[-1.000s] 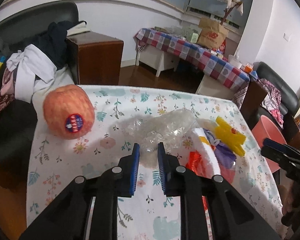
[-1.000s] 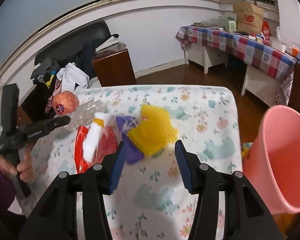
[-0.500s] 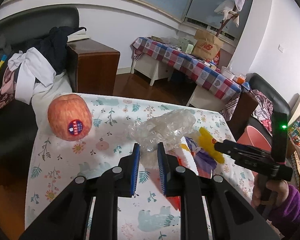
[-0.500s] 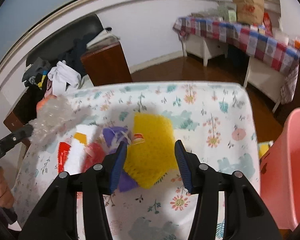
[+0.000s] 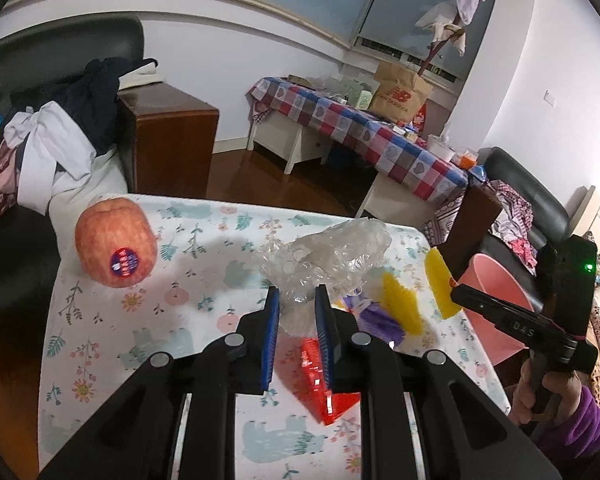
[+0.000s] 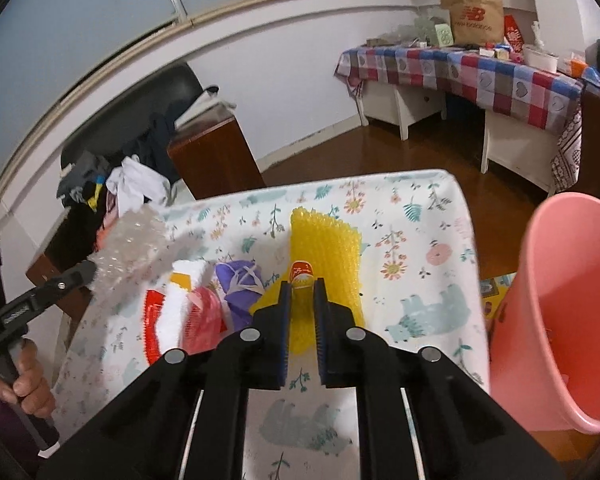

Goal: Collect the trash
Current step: 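Carry the bubble wrap and yellow mesh over the pink bucket and open both grippers, then move both open grippers back over the trash on the table, then grasp the white foam strip with the left gripper while the right grasps a yellow mesh pad, then carry the foam strip and yellow pad over the pink bucket and open both grippers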

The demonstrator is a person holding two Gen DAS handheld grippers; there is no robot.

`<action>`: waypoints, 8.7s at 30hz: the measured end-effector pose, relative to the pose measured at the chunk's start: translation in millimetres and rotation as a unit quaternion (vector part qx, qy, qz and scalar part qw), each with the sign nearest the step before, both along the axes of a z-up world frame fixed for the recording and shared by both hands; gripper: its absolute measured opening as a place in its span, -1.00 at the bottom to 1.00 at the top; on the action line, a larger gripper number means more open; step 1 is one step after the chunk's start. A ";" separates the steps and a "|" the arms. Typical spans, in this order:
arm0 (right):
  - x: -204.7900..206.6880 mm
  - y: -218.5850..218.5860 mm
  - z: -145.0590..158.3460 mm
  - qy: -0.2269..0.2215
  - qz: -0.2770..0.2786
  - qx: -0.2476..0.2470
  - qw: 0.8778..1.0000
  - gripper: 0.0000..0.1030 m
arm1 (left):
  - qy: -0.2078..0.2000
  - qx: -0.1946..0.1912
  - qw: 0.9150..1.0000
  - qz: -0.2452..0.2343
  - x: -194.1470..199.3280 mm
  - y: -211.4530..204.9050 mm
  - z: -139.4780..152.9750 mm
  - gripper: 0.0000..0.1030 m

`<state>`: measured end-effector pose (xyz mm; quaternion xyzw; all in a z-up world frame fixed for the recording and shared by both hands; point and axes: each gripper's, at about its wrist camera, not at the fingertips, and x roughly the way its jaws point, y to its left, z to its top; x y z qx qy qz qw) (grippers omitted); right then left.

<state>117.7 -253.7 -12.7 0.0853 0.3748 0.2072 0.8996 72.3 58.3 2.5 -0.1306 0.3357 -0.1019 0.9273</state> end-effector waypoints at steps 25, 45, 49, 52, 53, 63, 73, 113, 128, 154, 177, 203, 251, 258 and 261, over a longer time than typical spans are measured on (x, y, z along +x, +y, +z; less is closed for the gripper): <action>-46.0 -103.0 28.4 -0.057 -0.127 0.028 0.990 -0.78 | -0.033 0.008 0.993 -0.112 3.7 -102.5 35.5 -0.67; -62.7 -181.0 10.0 -0.062 -0.204 0.056 0.975 -0.78 | -0.041 0.040 0.974 -0.220 22.7 -232.5 42.5 -0.67; -62.8 -191.1 2.8 -0.057 -0.212 0.061 0.974 -0.78 | -0.041 0.055 0.969 -0.239 26.5 -257.1 40.1 -0.67; -62.6 -196.0 -1.8 -0.052 -0.220 0.064 0.972 -0.78 | -0.038 0.071 0.964 -0.252 29.9 -276.9 34.8 -0.67; -62.1 -198.4 -3.1 -0.050 -0.221 0.066 0.972 -0.78 | -0.036 0.076 0.963 -0.257 31.2 -284.4 32.6 -0.67; -68.4 -218.5 -18.4 -0.035 -0.250 0.075 0.965 -0.78 | -0.010 0.101 0.951 -0.292 39.5 -333.9 8.3 -0.66; -70.1 -225.8 -24.9 -0.028 -0.265 0.071 0.961 -0.78 | -0.001 0.097 0.948 -0.303 38.8 -346.5 0.5 -0.35; -61.3 -104.0 -2.9 -0.027 -0.115 0.023 0.993 -0.26 | -0.041 0.061 0.987 -0.146 -4.4 -171.7 35.5 0.05; -53.6 -69.4 -11.2 -0.005 -0.065 0.007 0.998 -0.26 | 0.022 0.066 0.996 -0.048 -19.3 -70.8 -12.8 -0.50; -30.0 -12.3 -14.5 0.006 0.013 -0.021 1.000 -0.26 | 0.063 0.060 0.996 -0.035 3.0 -66.6 -45.7 -0.72; 12.5 30.3 -41.8 0.037 0.048 -0.053 0.997 -0.90 | 0.042 0.038 0.998 -0.031 -8.7 -55.0 -32.0 -0.72; -35.8 -57.2 1.0 -0.013 -0.012 0.030 0.999 -0.90 | 0.010 0.059 0.995 -0.084 -12.2 -104.7 -2.7 -0.72; -56.8 -137.8 10.3 -0.044 -0.139 0.021 0.989 -0.83 | -0.034 0.073 0.977 -0.198 -1.5 -205.0 22.8 -0.71; -65.0 -180.0 6.7 -0.048 -0.206 0.021 0.977 -0.83 | -0.051 0.071 0.966 -0.244 2.1 -256.5 29.9 -0.71; -68.6 -195.1 3.0 -0.046 -0.229 0.019 0.972 -0.83 | -0.050 0.071 0.961 -0.261 5.3 -278.9 28.8 -0.71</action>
